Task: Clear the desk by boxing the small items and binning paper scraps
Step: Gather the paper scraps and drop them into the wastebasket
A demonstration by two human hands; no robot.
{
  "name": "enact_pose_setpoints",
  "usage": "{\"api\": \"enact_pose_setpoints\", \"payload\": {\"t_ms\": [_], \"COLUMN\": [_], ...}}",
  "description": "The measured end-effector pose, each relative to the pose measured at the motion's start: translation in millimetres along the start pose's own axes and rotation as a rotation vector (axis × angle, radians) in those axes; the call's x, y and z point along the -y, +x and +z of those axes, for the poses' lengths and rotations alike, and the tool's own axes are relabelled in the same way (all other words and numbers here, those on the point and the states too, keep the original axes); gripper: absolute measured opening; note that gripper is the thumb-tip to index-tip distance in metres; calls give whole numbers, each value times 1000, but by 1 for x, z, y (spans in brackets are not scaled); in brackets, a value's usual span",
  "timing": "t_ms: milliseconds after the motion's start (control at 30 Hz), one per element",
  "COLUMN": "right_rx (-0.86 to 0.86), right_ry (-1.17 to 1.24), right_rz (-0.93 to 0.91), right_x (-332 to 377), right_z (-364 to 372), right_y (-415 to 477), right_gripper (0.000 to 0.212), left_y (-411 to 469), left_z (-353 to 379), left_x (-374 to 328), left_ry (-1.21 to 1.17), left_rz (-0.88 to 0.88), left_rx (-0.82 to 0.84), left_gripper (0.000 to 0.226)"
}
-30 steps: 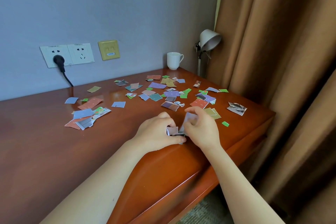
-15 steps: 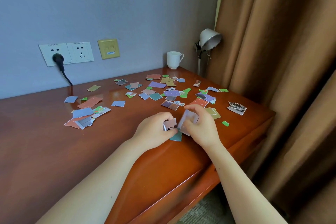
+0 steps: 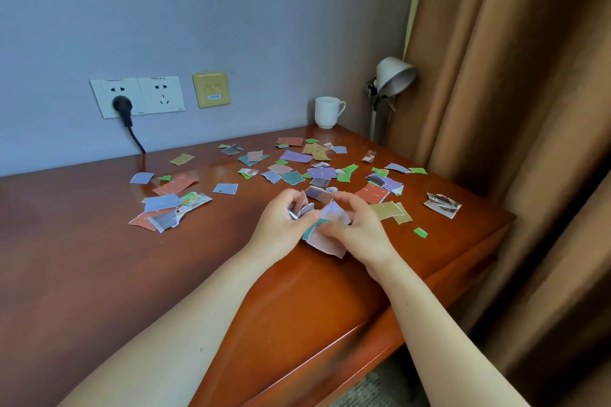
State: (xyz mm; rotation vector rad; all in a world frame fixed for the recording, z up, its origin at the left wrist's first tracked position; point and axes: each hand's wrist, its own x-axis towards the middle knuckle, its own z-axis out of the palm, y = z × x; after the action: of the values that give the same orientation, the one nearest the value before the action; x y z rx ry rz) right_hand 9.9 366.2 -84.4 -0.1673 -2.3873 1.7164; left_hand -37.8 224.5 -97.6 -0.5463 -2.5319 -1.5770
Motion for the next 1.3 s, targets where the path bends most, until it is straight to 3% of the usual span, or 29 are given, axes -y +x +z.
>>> {"api": "enact_pose_setpoints", "payload": {"t_ms": [100, 233, 400, 500, 833, 1067, 1300], "right_rx": [34, 47, 142, 262, 650, 892, 1113], "right_ry": [121, 250, 417, 448, 451, 471, 494], "right_rz": [70, 103, 87, 68, -5, -11, 15], "right_x": [11, 28, 53, 70, 127, 160, 179], "right_z": [16, 33, 58, 86, 200, 264, 320], "right_y": [2, 6, 7, 2, -41, -108, -202], "right_gripper": [50, 51, 44, 43, 36, 36, 38], "left_y": [1, 10, -5, -23, -110, -197, -307], "left_z": [-6, -28, -75, -108, -216, -272, -317], "left_x": [-4, -17, -21, -12, 21, 20, 10], "left_ry": [-186, -592, -1079, -1246, -1159, -1155, -1104], "left_rz": [-91, -361, -561, -601, -506, -442, -433], "left_rx": [-95, -230, -204, -280, -585, -835, -1080], "left_gripper": [18, 9, 10, 13, 11, 34, 42]}}
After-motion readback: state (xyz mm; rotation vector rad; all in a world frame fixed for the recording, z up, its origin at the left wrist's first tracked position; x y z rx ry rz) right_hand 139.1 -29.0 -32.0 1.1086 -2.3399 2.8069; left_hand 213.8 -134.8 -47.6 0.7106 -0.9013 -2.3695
